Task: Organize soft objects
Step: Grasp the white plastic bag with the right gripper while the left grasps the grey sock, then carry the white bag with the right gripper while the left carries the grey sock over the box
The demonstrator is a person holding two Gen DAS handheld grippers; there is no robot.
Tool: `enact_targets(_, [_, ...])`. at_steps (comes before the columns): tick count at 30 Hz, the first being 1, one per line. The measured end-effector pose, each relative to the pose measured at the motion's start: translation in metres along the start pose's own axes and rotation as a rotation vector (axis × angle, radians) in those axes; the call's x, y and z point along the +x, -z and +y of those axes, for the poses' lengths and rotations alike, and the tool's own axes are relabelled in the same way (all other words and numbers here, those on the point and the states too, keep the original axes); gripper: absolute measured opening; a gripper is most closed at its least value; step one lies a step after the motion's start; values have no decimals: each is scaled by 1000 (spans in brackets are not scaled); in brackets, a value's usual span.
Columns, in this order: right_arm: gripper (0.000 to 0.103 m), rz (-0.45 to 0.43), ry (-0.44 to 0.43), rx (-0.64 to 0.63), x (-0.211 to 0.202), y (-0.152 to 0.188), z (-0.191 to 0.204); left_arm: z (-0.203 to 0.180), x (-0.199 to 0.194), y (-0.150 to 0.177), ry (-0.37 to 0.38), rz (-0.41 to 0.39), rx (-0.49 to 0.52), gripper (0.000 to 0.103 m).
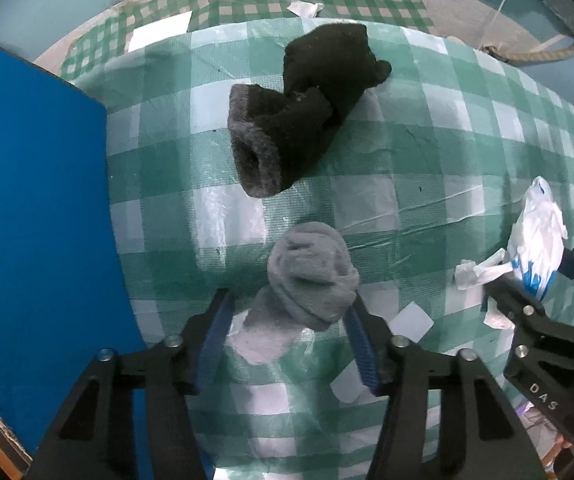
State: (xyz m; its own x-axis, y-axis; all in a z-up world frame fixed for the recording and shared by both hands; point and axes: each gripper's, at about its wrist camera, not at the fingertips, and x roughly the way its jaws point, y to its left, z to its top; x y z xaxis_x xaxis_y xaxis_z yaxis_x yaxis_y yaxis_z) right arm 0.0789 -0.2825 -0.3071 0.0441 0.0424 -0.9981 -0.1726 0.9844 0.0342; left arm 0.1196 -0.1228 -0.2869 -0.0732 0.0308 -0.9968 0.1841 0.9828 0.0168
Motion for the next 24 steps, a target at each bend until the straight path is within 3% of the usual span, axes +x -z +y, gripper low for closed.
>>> enact_targets(3, [55,0,12,-20,0,2,3,-1,-2,2,-1,-13,10,34])
enact_targets(4, [48,-1,13,-21,-1,3,3,-1,-2,3,-4,-16,12,32])
enact_targets(7, [40,2,21,-20,-3,6,2,-1,-3,8,-19,-26,15,28])
enact_targets(24, [36,-33,-14,-6,-40,19,-8,7,-36,48,17,-82,1,28])
